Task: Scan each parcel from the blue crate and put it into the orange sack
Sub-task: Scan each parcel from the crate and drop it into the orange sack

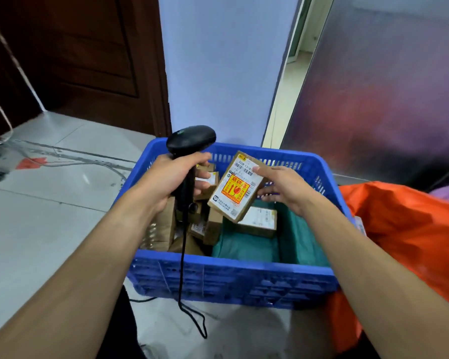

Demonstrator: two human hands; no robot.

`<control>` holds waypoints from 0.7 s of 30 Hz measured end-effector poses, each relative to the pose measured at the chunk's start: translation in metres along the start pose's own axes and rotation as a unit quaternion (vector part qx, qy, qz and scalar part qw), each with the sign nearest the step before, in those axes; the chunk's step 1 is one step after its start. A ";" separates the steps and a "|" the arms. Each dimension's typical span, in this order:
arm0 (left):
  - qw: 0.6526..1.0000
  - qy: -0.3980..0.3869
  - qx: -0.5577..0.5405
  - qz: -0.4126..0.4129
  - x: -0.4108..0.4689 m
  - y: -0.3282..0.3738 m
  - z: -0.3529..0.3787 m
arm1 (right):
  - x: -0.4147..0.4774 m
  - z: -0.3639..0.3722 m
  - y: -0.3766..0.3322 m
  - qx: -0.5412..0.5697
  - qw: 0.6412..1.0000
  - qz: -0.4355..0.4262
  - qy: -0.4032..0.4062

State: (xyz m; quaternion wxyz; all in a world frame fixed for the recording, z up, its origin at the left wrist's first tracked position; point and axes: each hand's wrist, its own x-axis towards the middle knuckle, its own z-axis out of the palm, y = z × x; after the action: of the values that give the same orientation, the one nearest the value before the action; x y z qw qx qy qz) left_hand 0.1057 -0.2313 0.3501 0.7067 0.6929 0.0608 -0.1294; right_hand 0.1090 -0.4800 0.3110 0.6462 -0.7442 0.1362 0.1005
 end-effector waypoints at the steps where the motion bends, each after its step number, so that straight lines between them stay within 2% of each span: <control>1: 1.000 0.000 -0.002 0.004 -0.002 0.000 0.000 | -0.012 -0.005 -0.008 0.002 1.000 -0.014 0.008; 10: 0.999 -0.013 -0.025 0.038 -0.052 0.001 0.019 | -0.118 -0.038 -0.025 0.040 0.992 -0.086 0.088; 15: 0.999 -0.027 -0.016 0.022 -0.087 -0.014 0.040 | -0.144 -0.038 -0.021 0.033 0.989 -0.089 0.111; 21: 0.998 0.019 -0.014 0.051 -0.114 -0.033 0.069 | -0.159 -0.048 -0.014 0.063 0.987 -0.094 0.113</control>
State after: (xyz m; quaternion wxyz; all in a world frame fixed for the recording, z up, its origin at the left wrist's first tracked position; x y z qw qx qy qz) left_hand -0.0185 -0.2885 0.3504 0.7211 0.6871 0.0404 -0.0794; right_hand -0.0380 -0.5142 0.3828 0.6787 -0.7181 0.1440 -0.0537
